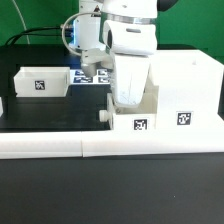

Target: Assemble drawer

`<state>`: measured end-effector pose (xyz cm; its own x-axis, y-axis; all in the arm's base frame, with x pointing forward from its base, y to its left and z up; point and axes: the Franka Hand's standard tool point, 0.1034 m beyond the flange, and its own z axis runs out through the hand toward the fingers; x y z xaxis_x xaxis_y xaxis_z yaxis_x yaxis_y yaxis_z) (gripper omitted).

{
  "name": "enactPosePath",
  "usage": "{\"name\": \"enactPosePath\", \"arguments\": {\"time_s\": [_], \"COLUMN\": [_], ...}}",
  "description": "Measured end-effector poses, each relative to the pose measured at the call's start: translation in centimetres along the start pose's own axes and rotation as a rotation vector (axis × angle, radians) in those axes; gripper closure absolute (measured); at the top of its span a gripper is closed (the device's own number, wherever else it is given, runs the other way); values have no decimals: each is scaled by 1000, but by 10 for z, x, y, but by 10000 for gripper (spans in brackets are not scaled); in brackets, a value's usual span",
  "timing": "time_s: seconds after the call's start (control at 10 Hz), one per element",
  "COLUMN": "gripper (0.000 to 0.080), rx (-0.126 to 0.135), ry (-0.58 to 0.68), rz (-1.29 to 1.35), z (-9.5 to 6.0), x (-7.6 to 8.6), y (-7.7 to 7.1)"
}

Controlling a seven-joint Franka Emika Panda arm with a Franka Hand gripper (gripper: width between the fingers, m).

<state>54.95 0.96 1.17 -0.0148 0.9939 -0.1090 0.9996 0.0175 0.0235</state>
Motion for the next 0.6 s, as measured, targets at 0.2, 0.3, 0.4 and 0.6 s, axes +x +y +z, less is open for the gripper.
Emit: {"name": "enactPosePath", "arguments": {"time_s": [0.2, 0.3, 0.4, 0.6], "gripper": [684, 549, 365, 235], "rx": [0, -3, -7, 0], "ry": [0, 1, 1, -3], "rz": [6, 19, 33, 49], "z": [0, -2, -4, -12], "x": [-1, -1, 0, -1], "y": [0, 1, 2, 4]}}
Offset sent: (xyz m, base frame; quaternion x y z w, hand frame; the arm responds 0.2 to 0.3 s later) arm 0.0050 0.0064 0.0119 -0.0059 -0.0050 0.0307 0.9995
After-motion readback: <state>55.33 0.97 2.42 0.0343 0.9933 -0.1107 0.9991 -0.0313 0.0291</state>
